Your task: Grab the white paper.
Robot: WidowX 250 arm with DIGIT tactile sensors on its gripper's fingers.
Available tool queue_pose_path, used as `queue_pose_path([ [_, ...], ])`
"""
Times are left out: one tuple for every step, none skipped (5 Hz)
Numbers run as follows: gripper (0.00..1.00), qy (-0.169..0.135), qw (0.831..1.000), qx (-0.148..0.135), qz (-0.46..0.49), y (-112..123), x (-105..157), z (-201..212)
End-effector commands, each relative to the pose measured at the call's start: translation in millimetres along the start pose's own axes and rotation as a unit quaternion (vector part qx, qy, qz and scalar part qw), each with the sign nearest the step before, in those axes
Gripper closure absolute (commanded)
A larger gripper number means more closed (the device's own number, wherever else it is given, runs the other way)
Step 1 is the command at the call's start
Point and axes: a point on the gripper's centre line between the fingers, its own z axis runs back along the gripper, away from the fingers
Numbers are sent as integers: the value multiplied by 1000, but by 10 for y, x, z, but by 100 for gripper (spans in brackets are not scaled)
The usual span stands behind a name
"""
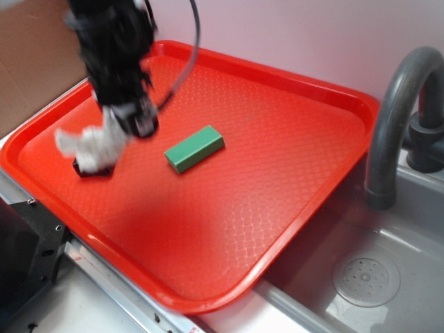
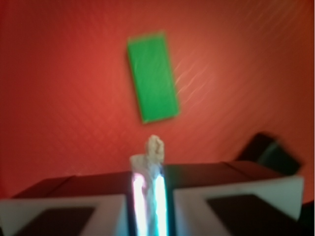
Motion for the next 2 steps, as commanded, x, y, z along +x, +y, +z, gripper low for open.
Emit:
queue_pose_path([
  [100, -127, 987, -64, 73, 363, -93, 963],
  [100, -108, 991, -56, 46, 368, -12, 861],
])
